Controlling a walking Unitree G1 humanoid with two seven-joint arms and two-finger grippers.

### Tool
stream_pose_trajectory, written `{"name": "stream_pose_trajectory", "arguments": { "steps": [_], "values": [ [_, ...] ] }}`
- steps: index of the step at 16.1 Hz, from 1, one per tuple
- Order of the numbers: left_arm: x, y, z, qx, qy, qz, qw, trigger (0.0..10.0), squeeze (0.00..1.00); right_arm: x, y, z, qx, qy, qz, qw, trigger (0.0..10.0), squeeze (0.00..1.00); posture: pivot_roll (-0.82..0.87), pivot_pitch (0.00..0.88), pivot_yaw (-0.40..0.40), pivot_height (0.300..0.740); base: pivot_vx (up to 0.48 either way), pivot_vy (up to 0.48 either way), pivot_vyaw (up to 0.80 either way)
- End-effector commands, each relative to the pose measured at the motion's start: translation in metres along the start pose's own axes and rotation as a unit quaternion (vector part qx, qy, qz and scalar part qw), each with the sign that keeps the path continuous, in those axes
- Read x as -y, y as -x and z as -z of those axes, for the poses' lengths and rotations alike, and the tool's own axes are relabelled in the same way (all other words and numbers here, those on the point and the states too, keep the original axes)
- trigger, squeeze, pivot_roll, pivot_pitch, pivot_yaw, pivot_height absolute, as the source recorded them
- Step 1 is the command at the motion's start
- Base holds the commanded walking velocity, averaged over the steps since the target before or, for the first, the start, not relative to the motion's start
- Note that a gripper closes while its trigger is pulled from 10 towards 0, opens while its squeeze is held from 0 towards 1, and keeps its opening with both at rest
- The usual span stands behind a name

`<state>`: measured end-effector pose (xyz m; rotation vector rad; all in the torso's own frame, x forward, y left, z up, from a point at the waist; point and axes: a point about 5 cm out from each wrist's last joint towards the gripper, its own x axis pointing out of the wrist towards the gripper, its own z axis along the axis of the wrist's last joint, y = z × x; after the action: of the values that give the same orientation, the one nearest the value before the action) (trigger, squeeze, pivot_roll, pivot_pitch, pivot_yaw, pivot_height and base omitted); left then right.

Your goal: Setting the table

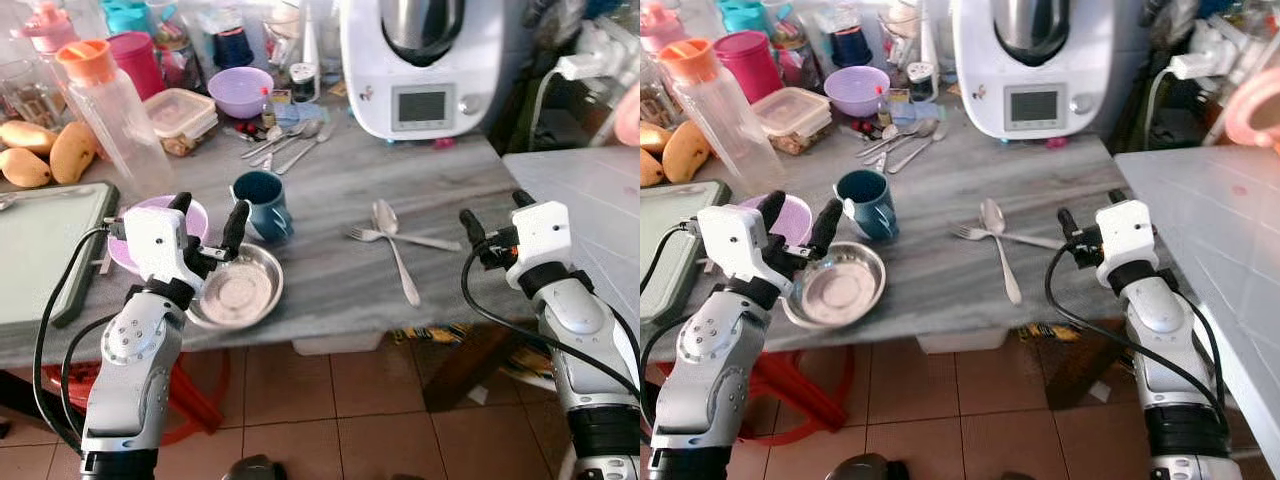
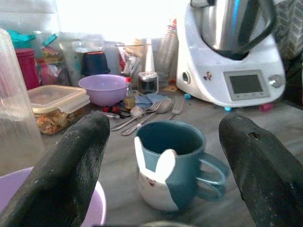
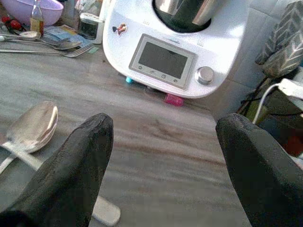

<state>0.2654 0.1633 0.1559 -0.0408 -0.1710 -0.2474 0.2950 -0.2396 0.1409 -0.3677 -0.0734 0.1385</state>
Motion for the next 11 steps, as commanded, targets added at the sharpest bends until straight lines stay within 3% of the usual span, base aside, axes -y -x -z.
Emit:
{"name": "stream_pose_trajectory", "arguments": {
  "steps": [1, 4, 11],
  "values": [
    [-0.0003, -0.0014, -0.0057, 0.008, -0.002, 0.0, 1.0, 10.0, 0.0, -0.0016, 0.0004, -0.0043, 0.003, 0.005, -0.002, 1.0, 10.0, 0.0, -0.01, 0.0, 0.051, 0.74, 0.368, 0.0, 0.0],
    [-0.0008, -0.001, -0.0063, 0.008, -0.001, -0.006, 1.0, 10.0, 0.0, -0.0048, 0.0022, -0.0022, -0.003, 0.003, -0.005, 1.0, 10.0, 0.0, -0.01, 0.0, 0.049, 0.74, 0.358, 0.0, 0.0],
    [-0.0069, 0.0059, -0.0049, -0.002, -0.013, -0.014, 1.0, 10.0, 0.0, -0.0041, 0.0014, 0.0046, -0.024, -0.011, -0.005, 1.0, 10.0, 0.0, 0.0, 0.0, 0.048, 0.74, 0.0, 0.0, 0.0]
  ]
}}
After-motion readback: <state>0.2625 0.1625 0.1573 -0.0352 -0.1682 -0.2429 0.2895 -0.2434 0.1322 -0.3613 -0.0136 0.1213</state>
